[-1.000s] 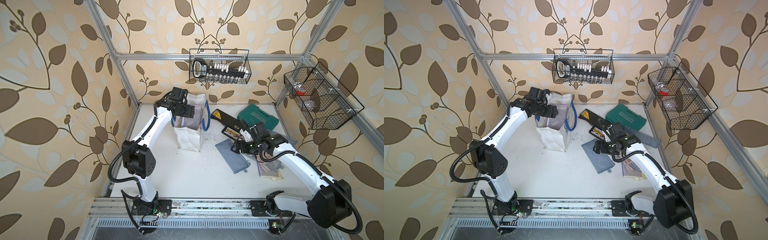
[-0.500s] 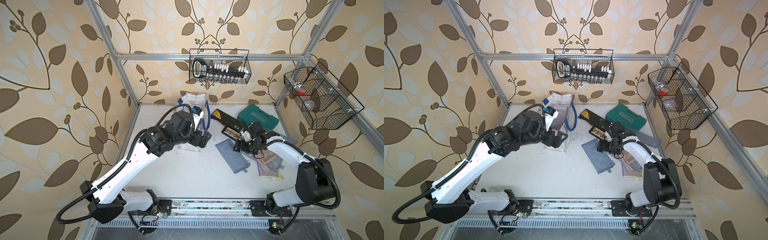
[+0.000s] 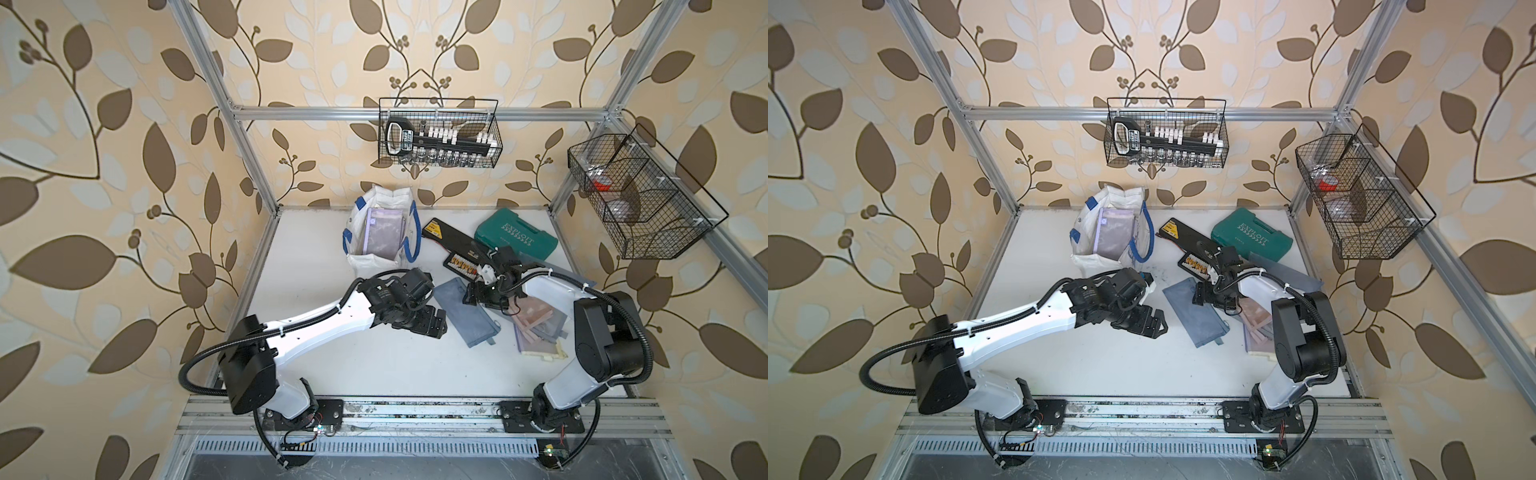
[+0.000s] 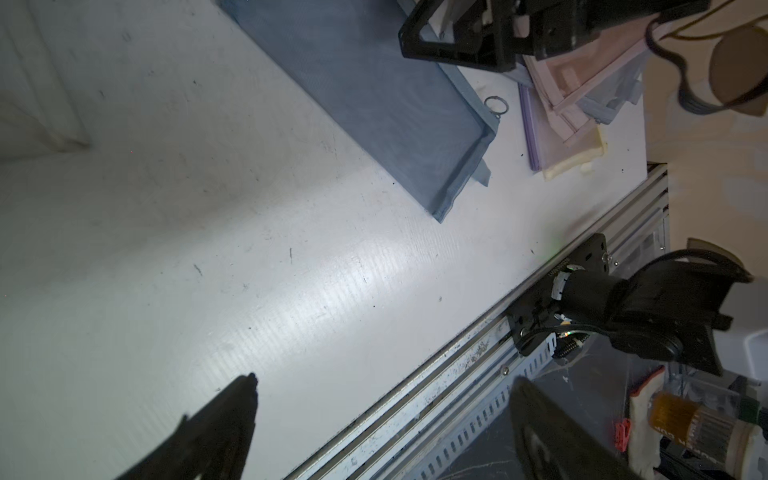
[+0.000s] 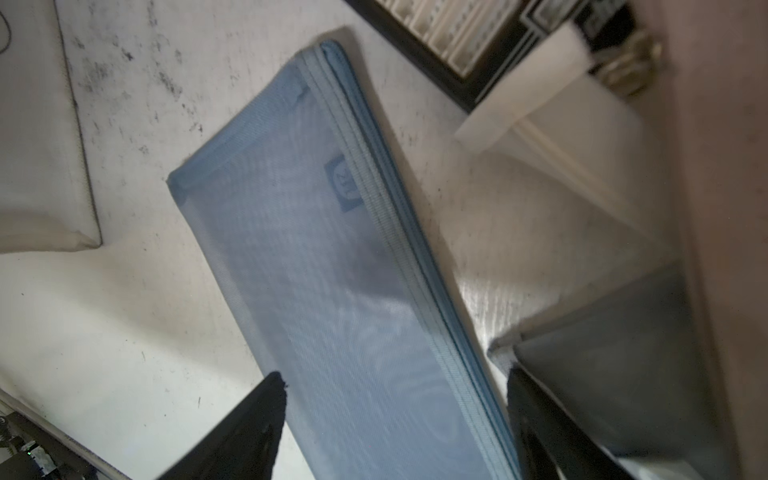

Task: Put the pencil pouch into the canvas bag
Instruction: Move the canvas bag to the center of the board.

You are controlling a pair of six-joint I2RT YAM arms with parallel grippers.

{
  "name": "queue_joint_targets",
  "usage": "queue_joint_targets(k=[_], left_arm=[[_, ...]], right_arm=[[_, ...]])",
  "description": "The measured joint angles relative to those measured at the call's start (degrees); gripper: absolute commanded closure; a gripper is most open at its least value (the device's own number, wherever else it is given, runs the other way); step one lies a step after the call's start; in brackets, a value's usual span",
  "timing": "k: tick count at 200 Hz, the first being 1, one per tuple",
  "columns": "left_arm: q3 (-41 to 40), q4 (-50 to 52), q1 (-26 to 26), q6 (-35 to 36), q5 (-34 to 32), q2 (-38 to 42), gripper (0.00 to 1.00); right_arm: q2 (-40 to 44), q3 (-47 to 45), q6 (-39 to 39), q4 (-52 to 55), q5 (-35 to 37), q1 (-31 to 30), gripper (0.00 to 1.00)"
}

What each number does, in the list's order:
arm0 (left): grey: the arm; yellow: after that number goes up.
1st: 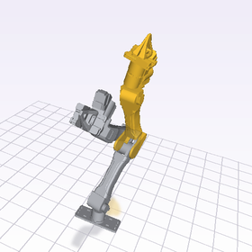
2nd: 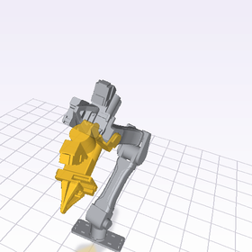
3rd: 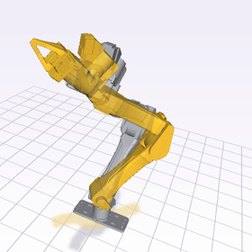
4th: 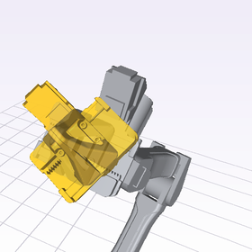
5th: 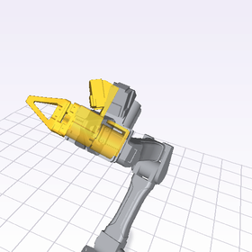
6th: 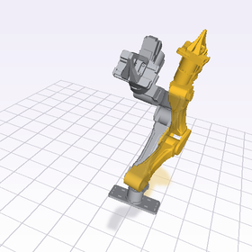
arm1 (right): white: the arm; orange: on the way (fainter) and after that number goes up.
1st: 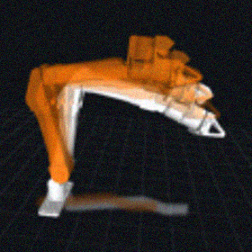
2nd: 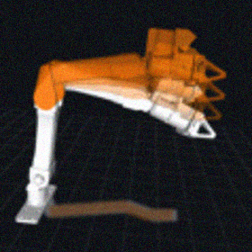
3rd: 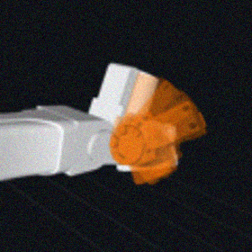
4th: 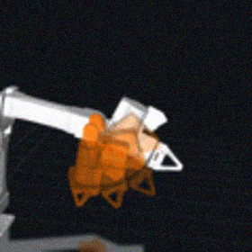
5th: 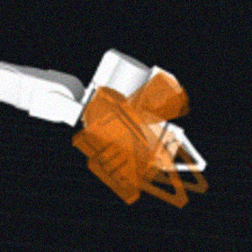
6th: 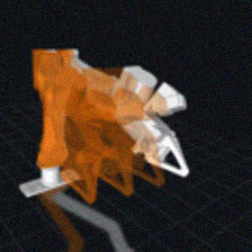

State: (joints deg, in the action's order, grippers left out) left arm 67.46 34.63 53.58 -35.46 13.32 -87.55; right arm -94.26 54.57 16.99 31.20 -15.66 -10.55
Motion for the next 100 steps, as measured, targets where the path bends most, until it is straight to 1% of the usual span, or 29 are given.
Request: queue_joint_targets(k=[24,47,100], left_arm=[[0.07,-1.95,-0.02,-1.64,0.74,-5.03,0.08],[0.35,-2.93,-0.04,-3.21,1.40,-8.33,0.09],[2.19,-4.50,-0.20,-5.66,2.29,-14.27,0.11]], right_arm=[[-0.07,-1.88,0.31,-2.64,-1.38,0.20,0.26],[1.75,-4.87,1.42,-6.03,-3.48,0.22,0.29],[7.17,-11.85,4.74,-8.83,-7.39,-0.59,0.30]])
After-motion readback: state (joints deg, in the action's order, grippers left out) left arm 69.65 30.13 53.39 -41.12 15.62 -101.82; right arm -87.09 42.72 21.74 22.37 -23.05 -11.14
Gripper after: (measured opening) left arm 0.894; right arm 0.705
